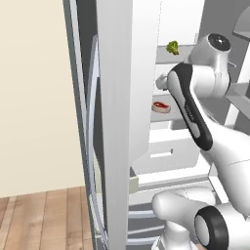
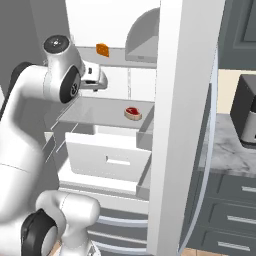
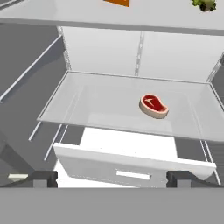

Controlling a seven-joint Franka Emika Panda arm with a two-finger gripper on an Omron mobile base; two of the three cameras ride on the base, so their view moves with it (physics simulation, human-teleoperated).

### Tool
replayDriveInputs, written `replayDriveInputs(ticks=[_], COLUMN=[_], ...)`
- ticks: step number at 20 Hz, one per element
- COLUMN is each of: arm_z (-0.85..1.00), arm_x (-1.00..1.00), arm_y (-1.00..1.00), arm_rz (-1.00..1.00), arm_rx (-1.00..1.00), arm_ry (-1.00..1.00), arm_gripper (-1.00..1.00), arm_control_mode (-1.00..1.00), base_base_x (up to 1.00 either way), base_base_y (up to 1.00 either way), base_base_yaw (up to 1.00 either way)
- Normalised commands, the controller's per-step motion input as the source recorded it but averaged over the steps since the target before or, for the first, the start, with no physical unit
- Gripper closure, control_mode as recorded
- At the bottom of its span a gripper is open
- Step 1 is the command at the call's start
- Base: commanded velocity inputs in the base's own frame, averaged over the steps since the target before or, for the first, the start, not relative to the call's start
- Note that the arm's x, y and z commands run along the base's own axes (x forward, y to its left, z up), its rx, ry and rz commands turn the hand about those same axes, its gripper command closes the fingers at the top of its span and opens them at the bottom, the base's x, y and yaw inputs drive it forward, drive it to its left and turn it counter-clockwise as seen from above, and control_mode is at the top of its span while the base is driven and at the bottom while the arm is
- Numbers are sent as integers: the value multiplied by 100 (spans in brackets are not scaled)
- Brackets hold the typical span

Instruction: Take the cheese, steak, and broccoli from the fridge and place them on the plate on the dining counter to create an appetizer plate.

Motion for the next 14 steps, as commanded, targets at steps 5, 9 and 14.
replayDriveInputs(ticks=[5,9,14], arm_z=[45,23,11], arm_x=[15,10,19], arm_y=[1,0,1], arm_rz=[0,0,2], arm_rx=[3,4,2], arm_ry=[-15,-20,-30], arm_gripper=[-100,-100,-100], arm_control_mode=[-100,-100,-100], base_base_x=[0,0,0], base_base_y=[0,0,0], base_base_yaw=[0,0,0])
